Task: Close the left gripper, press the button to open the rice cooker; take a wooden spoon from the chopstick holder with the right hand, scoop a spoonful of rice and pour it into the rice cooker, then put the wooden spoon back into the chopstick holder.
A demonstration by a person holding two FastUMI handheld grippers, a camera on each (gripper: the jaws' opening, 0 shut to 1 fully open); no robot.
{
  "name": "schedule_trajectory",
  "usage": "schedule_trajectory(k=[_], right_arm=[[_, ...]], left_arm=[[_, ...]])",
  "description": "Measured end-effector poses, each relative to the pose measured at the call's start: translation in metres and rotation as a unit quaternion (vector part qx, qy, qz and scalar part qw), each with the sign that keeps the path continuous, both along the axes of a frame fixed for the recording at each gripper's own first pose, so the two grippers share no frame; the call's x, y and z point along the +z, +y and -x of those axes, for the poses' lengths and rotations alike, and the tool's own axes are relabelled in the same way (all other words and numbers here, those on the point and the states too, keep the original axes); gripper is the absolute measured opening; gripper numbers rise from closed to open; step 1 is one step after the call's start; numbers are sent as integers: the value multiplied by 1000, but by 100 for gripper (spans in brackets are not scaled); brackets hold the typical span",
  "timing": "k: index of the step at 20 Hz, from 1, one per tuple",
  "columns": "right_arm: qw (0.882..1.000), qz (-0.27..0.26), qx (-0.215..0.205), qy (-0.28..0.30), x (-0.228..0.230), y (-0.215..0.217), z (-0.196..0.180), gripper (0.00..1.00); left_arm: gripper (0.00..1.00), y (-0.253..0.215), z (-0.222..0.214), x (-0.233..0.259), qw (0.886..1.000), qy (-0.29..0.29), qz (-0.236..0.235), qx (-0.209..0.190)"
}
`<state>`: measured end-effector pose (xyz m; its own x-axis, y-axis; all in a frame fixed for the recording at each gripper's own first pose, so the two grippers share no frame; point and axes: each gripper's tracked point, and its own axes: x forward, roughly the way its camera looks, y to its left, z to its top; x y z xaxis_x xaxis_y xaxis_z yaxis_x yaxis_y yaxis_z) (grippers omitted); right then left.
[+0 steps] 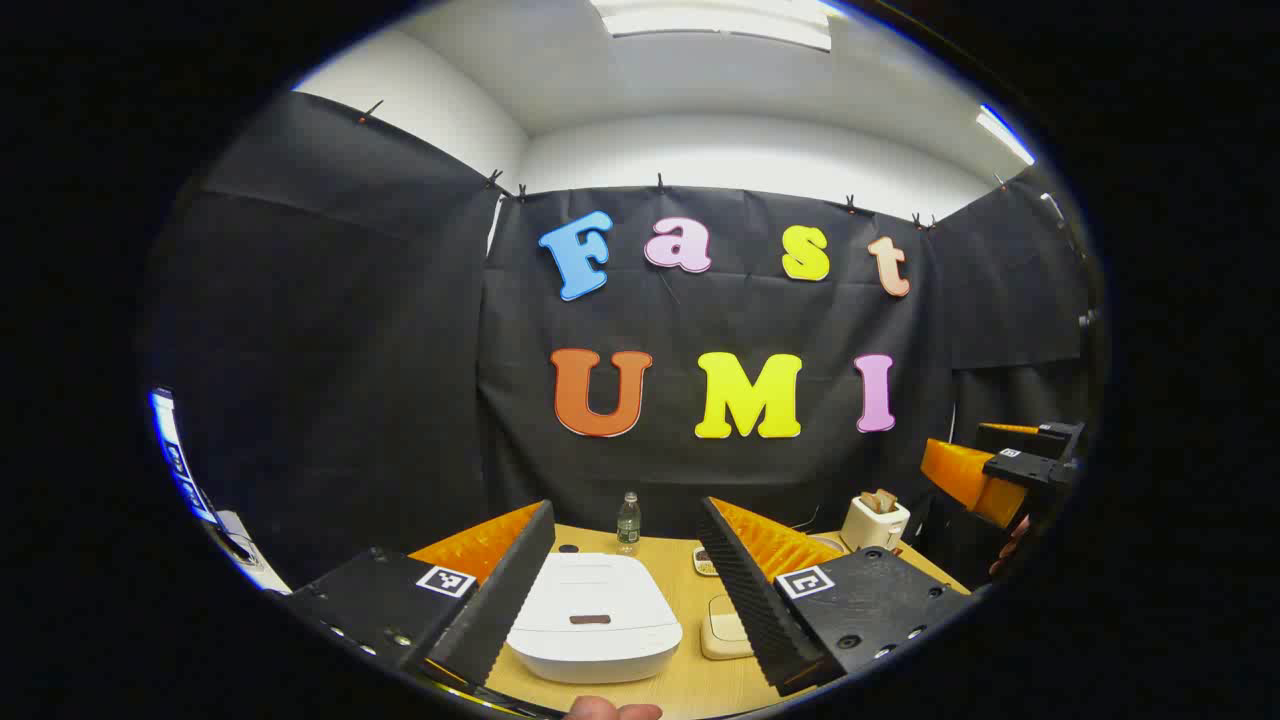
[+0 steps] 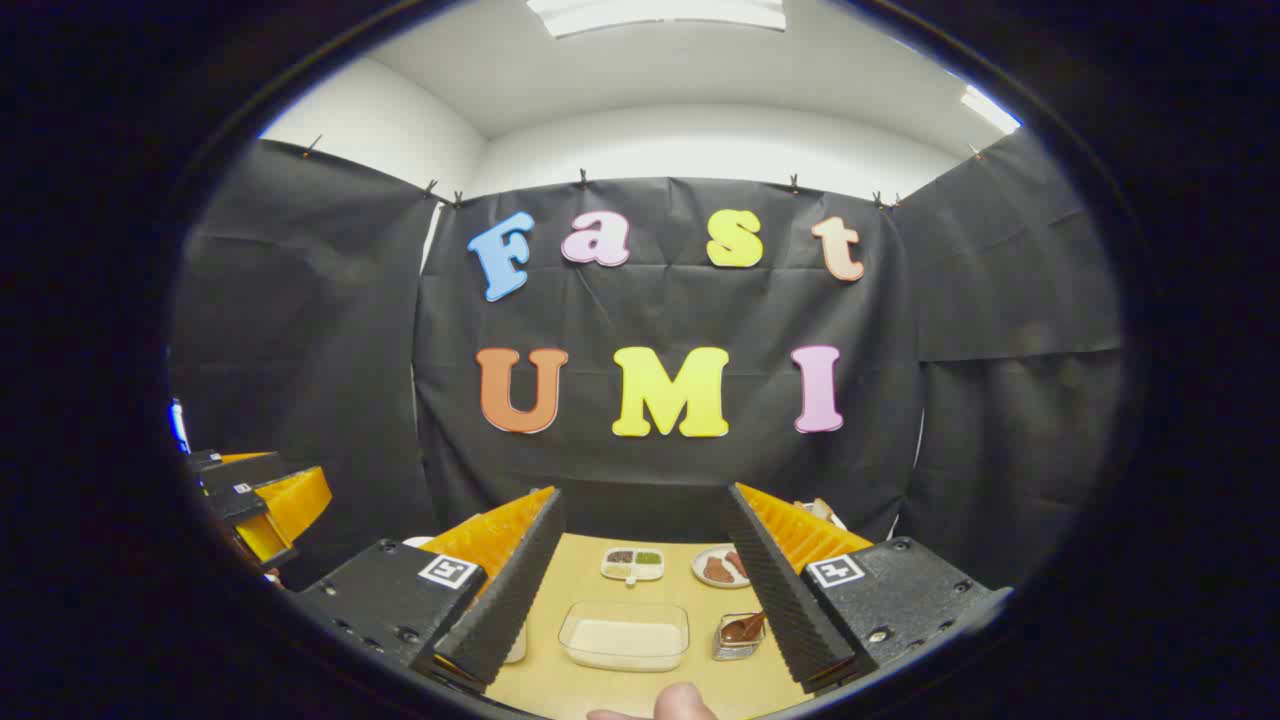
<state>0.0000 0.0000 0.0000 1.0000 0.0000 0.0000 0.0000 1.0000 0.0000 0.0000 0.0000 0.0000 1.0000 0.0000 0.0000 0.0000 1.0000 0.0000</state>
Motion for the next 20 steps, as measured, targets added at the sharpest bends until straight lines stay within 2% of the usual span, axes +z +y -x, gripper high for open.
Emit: schedule_trajectory(k=[8, 14, 20], right_arm=[[1000, -20, 23, -1, 2, 10, -5, 100], [1000, -17, 22, 10, -8, 8, -10, 100], [1000, -16, 20, 13, -11, 5, -13, 100]], left_arm=[[94, 3, 3, 5, 1000, 0, 14, 2], [94, 12, 4, -1, 1000, 5, 11, 19], [94, 10, 4, -3, 1000, 4, 15, 18]])
